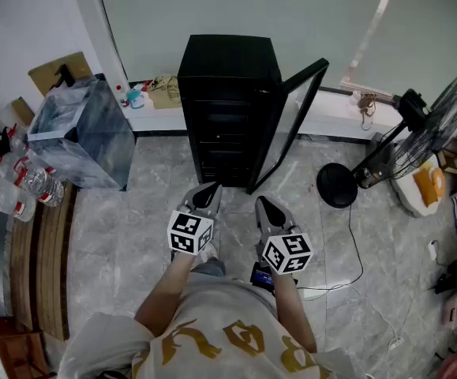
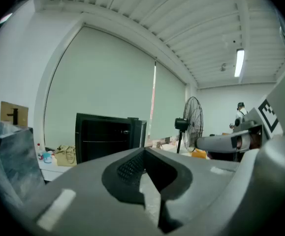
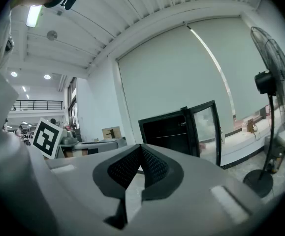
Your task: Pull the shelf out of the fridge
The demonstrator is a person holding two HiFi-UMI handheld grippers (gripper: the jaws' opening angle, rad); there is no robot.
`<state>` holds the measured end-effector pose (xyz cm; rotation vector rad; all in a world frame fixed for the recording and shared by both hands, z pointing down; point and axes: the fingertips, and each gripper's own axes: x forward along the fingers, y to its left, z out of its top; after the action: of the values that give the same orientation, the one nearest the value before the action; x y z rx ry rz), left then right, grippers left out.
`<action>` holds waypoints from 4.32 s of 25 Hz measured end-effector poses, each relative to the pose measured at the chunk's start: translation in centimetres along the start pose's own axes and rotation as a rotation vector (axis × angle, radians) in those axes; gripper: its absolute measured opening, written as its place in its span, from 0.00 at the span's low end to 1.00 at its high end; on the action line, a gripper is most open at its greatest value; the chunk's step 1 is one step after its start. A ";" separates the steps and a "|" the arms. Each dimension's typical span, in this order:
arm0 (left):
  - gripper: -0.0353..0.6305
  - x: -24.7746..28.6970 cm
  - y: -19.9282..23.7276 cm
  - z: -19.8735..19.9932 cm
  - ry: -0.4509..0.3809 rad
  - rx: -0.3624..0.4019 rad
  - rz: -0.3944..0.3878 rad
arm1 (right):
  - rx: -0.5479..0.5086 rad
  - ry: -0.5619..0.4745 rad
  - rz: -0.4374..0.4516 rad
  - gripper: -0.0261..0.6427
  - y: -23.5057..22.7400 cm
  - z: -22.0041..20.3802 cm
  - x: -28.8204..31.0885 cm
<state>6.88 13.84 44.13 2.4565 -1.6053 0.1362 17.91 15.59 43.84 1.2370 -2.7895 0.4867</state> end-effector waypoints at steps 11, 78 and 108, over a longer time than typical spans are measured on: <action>0.07 -2.0 3.4 0.4 -0.105 -0.165 0.104 | -0.043 -0.003 -0.004 0.06 -0.1 0.0 0.9; 0.25 36.5 34.1 -3.1 -0.500 -1.377 0.084 | 0.032 0.271 -0.244 0.12 -17.5 -1.1 33.0; 0.06 36.1 33.4 -4.2 -0.445 -1.426 0.079 | 0.035 0.254 -0.242 0.10 -17.3 -1.1 31.7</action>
<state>-8.87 -30.56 59.00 1.2888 -1.1569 -1.1680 8.97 -17.61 54.92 1.3864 -2.3953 0.6268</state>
